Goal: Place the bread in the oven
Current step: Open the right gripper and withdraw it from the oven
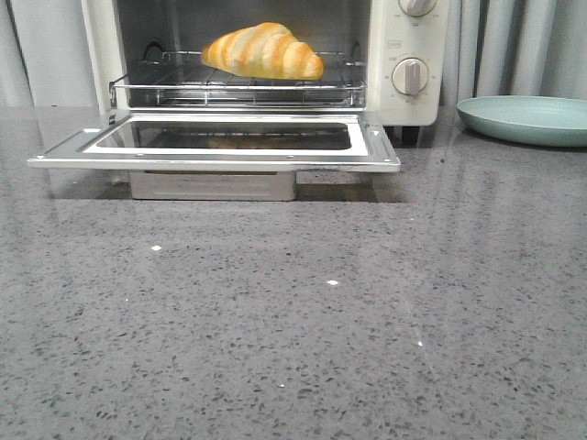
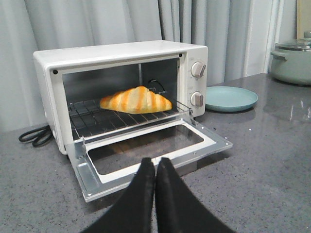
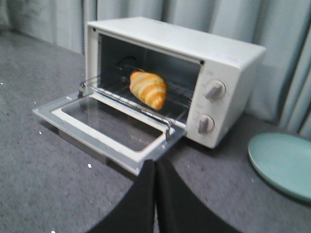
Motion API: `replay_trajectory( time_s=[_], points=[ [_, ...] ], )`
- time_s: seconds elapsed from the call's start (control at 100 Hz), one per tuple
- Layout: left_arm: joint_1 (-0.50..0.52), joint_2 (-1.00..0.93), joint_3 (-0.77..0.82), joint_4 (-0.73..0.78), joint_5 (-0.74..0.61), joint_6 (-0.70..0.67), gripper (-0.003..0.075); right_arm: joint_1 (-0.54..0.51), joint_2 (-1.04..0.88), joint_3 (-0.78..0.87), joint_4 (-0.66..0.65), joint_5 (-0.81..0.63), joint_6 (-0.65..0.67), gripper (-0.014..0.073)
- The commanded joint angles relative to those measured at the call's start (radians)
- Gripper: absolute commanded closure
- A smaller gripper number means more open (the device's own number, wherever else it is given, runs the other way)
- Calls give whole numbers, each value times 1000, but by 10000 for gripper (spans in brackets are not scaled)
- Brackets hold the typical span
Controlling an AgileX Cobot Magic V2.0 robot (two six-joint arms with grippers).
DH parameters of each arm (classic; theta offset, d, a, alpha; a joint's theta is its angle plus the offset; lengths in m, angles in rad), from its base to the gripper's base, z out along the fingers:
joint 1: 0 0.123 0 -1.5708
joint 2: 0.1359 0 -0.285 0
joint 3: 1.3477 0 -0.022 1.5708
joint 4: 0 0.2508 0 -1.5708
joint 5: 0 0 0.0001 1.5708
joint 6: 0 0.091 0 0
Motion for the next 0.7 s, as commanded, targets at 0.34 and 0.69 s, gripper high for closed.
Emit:
replay_trajectory(
  time_s=[0.34,0.69],
  points=[
    [5,6,6,-19,-122,-14,741,-67,-317,145,-47,11,27,646],
    [5,6,6,-19,-122,-14,741,-67,-309,167,-46,10,27,646]
  ],
)
